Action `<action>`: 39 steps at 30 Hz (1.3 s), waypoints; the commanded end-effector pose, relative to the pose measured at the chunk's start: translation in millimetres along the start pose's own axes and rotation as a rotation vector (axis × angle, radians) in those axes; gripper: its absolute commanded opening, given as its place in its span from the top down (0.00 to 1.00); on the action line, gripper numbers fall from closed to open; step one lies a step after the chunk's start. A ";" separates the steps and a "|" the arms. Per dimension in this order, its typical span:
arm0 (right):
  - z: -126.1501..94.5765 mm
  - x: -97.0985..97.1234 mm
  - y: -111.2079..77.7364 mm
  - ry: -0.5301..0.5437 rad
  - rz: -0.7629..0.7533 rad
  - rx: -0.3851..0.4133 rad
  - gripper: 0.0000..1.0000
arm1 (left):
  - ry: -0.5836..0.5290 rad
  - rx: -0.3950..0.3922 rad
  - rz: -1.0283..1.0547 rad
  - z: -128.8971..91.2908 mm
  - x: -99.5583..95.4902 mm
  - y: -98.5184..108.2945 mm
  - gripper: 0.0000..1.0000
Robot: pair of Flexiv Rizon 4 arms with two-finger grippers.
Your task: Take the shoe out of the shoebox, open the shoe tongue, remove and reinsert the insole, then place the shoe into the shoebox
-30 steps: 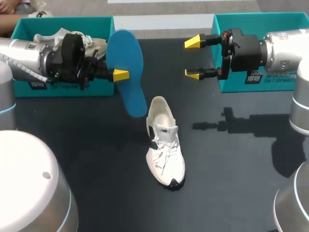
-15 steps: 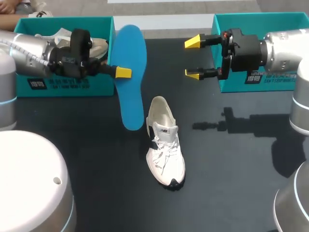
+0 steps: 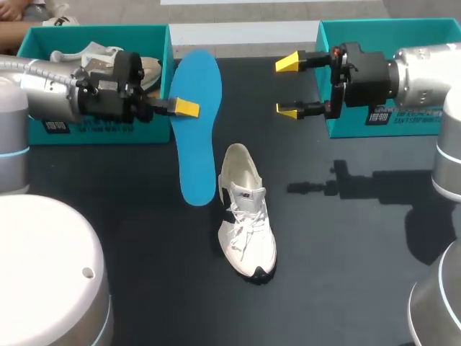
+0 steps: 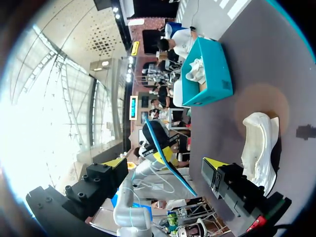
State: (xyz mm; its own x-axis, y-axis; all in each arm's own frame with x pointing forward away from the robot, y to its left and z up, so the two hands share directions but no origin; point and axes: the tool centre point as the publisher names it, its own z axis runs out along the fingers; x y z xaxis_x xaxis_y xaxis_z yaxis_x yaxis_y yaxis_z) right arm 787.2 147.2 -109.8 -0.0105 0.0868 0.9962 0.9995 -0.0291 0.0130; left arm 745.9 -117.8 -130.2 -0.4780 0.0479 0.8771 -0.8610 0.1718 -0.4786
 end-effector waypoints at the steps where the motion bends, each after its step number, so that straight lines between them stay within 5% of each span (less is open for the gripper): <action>1: 1.3 -0.2 -0.5 -0.001 0.000 -0.002 0.00 | 0.006 -0.006 0.000 -0.5 -3.6 -2.0 1.00; 11: 2.7 1.1 -0.9 0.000 -0.007 0.002 0.00 | 0.026 0.062 -0.106 4.5 -21.3 -8.4 1.00; 21: 10.8 9.6 -18.8 -0.317 -0.103 -0.080 0.00 | 0.123 0.082 -0.327 10.1 -42.5 -23.0 1.00; 30: 25.5 22.1 -28.6 -0.508 -0.146 -0.082 0.00 | 0.076 0.009 -0.437 17.5 -51.7 -25.9 1.00; 39: 44.5 28.8 -30.7 -0.750 -0.152 -0.086 0.00 | 0.065 0.025 -0.447 25.4 -51.1 -25.5 1.00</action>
State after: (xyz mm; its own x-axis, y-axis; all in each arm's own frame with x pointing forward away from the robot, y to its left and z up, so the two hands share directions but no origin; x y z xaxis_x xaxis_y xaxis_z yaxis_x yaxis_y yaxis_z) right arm 752.4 184.1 -88.6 -0.1331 0.5658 0.8137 0.9808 -0.0429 0.1903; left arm 791.3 -147.8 -163.0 -0.0463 0.0377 0.9982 -0.9835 0.1733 -0.0522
